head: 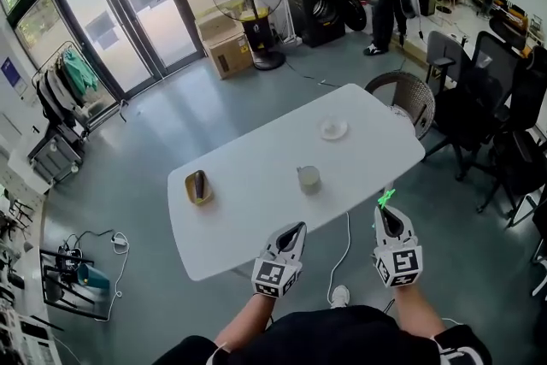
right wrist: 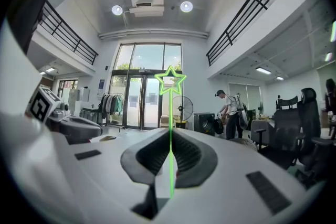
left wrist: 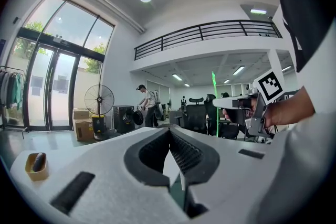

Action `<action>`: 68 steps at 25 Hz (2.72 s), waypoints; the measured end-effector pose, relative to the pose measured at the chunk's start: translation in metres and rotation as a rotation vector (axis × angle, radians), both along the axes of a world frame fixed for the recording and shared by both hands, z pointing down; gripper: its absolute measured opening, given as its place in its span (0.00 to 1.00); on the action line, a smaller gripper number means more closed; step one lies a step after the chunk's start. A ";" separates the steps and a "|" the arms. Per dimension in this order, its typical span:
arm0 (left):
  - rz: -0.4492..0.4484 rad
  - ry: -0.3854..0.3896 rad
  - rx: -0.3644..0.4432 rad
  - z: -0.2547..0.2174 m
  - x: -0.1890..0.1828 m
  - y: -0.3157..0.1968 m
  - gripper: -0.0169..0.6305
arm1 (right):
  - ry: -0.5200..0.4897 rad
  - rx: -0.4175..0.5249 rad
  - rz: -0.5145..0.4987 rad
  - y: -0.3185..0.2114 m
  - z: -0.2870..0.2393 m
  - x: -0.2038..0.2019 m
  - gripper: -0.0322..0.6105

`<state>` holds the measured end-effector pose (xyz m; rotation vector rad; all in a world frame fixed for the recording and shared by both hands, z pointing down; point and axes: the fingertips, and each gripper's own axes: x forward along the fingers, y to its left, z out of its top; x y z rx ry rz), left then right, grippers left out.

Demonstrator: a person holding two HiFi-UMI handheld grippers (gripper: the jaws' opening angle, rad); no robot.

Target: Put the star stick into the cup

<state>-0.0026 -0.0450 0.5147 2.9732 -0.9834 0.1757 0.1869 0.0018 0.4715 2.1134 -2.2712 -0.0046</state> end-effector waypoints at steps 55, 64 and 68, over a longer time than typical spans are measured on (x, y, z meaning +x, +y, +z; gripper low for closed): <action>-0.097 0.033 -0.091 0.014 -0.023 -0.279 0.05 | -0.045 0.033 -0.113 -0.307 -0.015 -0.021 0.07; -0.176 0.021 -0.167 0.023 -0.010 -0.292 0.05 | -0.085 -0.037 -0.246 -0.330 0.008 -0.019 0.07; -0.220 0.009 -0.181 0.028 -0.009 -0.291 0.05 | -0.116 -0.043 -0.278 -0.340 0.007 -0.017 0.07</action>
